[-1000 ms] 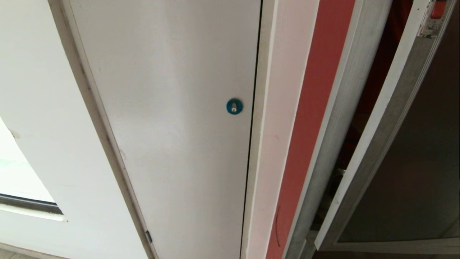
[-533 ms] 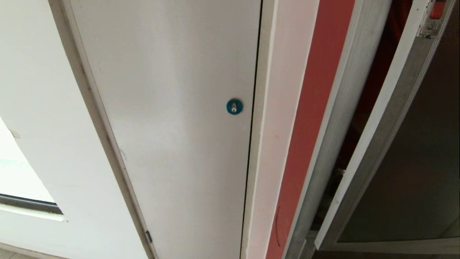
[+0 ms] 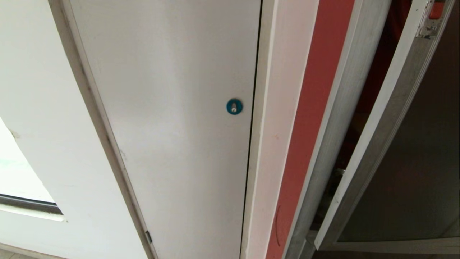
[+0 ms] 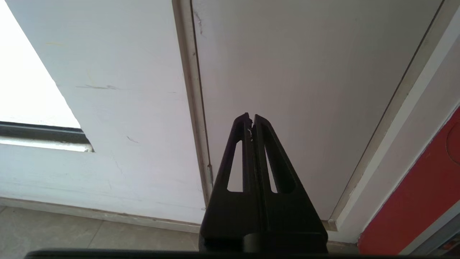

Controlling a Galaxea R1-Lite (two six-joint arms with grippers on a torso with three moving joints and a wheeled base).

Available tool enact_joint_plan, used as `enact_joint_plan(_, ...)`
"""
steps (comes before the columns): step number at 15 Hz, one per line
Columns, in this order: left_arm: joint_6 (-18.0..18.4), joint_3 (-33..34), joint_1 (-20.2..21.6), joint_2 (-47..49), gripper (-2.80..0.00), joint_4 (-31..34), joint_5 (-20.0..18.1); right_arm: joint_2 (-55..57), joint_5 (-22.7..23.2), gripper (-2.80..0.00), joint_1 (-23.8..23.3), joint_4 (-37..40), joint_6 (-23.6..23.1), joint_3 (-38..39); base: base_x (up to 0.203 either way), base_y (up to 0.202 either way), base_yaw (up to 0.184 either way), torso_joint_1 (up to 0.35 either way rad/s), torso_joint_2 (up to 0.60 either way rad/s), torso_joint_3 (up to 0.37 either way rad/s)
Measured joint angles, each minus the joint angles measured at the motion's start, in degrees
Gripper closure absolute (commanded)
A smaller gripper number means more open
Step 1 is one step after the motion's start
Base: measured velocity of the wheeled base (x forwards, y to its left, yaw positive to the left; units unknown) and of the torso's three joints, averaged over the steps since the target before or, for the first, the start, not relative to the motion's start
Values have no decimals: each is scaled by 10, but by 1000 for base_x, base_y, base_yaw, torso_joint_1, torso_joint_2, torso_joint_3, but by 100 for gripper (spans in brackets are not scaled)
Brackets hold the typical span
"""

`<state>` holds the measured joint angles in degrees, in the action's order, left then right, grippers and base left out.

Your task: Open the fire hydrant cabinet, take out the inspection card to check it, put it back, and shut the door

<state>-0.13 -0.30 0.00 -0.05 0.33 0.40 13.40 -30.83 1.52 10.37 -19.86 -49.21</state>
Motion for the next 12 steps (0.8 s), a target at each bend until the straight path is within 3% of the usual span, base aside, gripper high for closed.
enact_joint_plan(4, 0, 0, 0, 0, 0, 0, 0, -83, 138, 0, -8, 12, 62, 146, 0, 0, 0, 0, 0, 0)
enact_joint_plan(8, 0, 0, 0, 0, 0, 0, 0, -122, 275, 0, -10, -19, 182, 299, 0, 0, 0, 0, 0, 0)
enact_joint_plan(10, 0, 0, 0, 0, 0, 0, 0, -129, 298, 0, -10, -68, 196, 368, 0, 0, 0, 0, 0, 0)
enact_joint_plan(12, 0, 0, 0, 0, 0, 0, 0, -133, 307, 0, -10, -131, 181, 430, 0, 0, 0, 0, 0, 0)
